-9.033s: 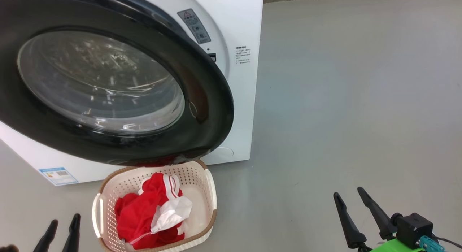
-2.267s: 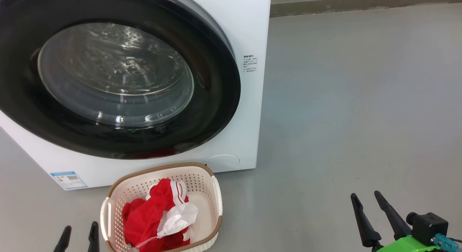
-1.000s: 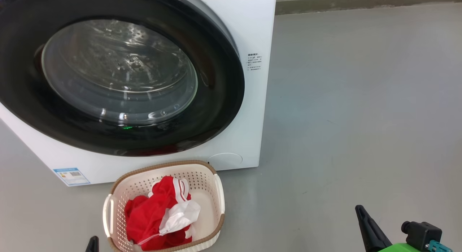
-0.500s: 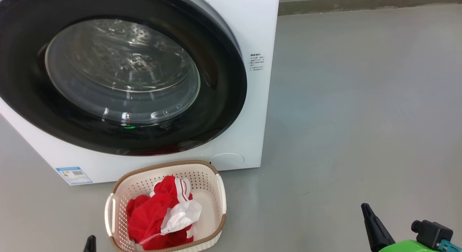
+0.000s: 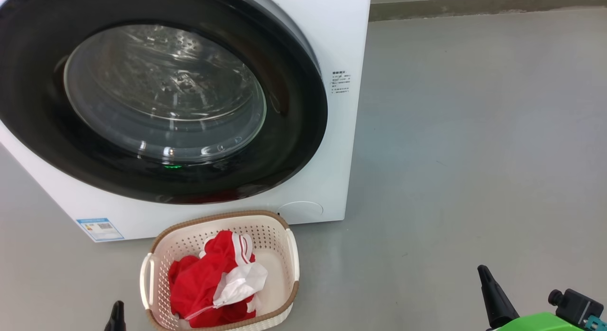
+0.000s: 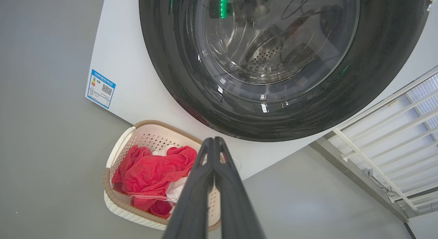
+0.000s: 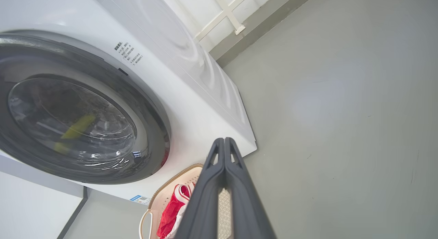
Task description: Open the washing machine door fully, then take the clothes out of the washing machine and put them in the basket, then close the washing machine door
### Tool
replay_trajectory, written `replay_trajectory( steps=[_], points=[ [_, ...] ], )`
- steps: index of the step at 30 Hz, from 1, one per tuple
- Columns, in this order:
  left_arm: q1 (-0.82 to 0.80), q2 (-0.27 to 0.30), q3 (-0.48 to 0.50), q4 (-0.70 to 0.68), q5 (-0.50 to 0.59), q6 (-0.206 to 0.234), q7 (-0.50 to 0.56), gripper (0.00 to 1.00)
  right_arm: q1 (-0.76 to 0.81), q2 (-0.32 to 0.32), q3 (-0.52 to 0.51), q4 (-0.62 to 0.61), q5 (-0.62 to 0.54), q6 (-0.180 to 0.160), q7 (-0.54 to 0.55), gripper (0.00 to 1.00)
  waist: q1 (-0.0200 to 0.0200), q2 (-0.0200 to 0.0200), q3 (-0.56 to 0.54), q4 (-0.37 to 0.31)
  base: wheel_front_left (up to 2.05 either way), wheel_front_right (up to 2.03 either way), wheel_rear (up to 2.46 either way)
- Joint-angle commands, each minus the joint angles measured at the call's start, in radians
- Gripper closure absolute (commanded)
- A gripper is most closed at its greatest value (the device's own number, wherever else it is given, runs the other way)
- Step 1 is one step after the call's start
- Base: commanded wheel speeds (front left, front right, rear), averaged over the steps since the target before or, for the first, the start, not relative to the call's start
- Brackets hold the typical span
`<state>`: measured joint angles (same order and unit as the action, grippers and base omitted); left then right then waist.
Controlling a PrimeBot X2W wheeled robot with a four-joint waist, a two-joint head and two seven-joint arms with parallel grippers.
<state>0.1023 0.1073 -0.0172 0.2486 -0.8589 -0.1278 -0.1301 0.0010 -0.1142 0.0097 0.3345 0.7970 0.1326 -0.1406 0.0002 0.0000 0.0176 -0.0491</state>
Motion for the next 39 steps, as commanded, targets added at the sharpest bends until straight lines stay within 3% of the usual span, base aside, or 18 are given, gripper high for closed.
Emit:
replay_trajectory(
  steps=[1,39],
  points=[
    [-0.048,0.009,0.024,-0.019,-0.023,-0.001,0.007,1.00,-0.036,-0.003,-0.006,-0.029,0.028,-0.001,0.010,1.00,-0.0001,0.0000,0.000,0.001,0.00,0.00,0.00],
    [-0.124,-0.020,0.072,-0.012,-0.366,-0.002,0.116,1.00,-0.070,0.026,-0.057,-0.058,0.399,-0.001,0.121,1.00,-0.0001,0.0000,-0.007,0.024,0.00,0.00,0.00]
  ],
)
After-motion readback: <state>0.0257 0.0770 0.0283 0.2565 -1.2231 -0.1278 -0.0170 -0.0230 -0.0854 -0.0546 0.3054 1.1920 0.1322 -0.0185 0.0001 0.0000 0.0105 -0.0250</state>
